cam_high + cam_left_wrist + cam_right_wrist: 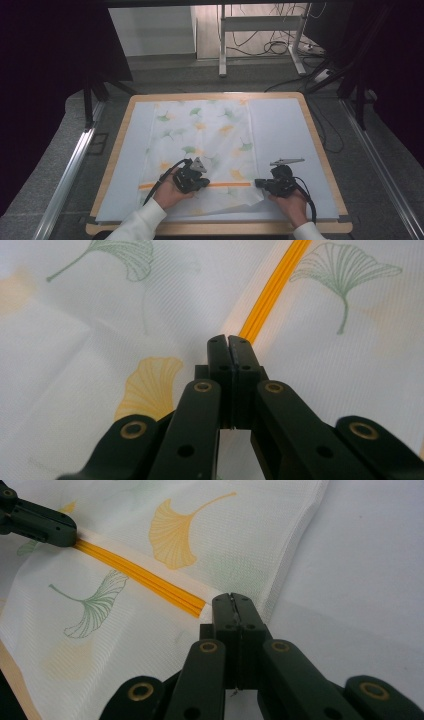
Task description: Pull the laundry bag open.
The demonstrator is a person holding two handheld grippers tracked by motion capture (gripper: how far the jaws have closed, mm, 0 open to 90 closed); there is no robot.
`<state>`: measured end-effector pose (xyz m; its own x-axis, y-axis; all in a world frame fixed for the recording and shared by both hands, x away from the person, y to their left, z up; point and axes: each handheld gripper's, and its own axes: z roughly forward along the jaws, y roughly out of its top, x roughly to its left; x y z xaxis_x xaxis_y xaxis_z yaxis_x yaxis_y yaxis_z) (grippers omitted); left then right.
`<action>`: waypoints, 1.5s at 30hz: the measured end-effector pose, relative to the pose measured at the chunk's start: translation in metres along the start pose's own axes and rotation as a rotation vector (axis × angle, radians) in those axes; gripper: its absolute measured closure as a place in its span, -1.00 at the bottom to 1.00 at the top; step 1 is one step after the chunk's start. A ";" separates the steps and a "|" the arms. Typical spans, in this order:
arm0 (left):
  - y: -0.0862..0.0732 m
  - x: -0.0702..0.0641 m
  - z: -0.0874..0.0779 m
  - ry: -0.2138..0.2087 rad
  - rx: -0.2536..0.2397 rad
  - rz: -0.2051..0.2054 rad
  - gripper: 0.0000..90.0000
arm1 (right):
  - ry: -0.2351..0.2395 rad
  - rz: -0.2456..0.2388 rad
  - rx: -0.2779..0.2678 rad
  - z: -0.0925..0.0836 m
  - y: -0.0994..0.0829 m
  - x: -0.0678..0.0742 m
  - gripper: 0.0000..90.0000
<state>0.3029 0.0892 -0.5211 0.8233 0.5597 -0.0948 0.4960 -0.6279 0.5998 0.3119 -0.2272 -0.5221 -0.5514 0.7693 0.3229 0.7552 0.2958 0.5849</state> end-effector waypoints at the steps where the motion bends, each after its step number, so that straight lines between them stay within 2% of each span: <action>1: -0.001 0.000 0.000 -0.002 -0.003 -0.004 1.00 | 0.000 0.000 0.000 0.000 0.000 0.000 0.99; 25: -0.004 0.000 -0.003 0.002 0.007 -0.002 1.00 | 0.003 -0.002 -0.001 0.000 0.000 0.000 0.99; 31: -0.004 -0.001 -0.004 0.014 0.015 0.010 1.00 | 0.004 -0.003 -0.001 0.000 0.000 0.000 0.99; 45: -0.011 0.003 -0.010 0.013 0.016 -0.007 1.00 | 0.003 -0.010 0.001 0.000 0.000 0.000 0.99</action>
<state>0.2972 0.1037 -0.5203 0.8162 0.5710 -0.0883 0.5060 -0.6325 0.5864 0.3119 -0.2273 -0.5222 -0.5596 0.7648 0.3192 0.7501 0.3037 0.5874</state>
